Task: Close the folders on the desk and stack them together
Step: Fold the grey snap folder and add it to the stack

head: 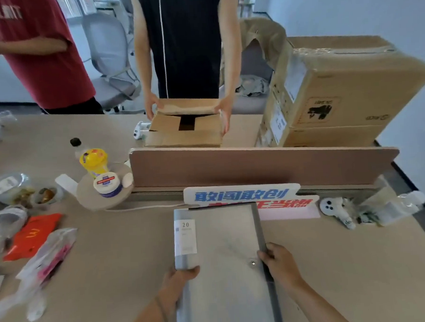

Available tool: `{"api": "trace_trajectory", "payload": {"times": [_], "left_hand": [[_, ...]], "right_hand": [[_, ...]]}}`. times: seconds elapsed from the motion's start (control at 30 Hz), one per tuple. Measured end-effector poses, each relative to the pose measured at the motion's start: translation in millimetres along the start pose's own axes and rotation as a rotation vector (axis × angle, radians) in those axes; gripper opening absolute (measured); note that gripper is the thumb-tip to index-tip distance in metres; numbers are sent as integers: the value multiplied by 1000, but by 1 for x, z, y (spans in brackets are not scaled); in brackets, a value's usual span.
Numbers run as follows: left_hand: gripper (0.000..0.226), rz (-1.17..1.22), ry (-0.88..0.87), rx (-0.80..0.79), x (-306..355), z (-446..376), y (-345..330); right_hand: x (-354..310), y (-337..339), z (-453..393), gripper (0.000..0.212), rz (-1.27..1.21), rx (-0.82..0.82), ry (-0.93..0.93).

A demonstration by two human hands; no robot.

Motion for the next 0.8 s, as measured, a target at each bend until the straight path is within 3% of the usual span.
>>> {"api": "trace_trajectory", "payload": {"times": [0.27, 0.53, 0.7, 0.8], "left_hand": [[54, -114, 9, 78, -72, -30, -124], [30, -322, -106, 161, -101, -47, -225], [54, -490, -76, 209, -117, -83, -246], [55, -550, -51, 235, -111, -75, -260]], "right_hand": [[123, 50, -3, 38, 54, 65, -203], [202, 89, -40, 28, 82, 85, -351], [221, 95, -72, 27, 93, 51, -357], [225, 96, -84, 25, 98, 45, -361]]}}
Point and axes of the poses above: each hand's wrist, its own z-axis away from the middle knuckle, its own y-axis out of the back of the hand, x = y × z, the point moved 2 cm from there along -z, towards the middle knuckle, and after that the axes turned 15 degrees about z, right-handed, at the moved point
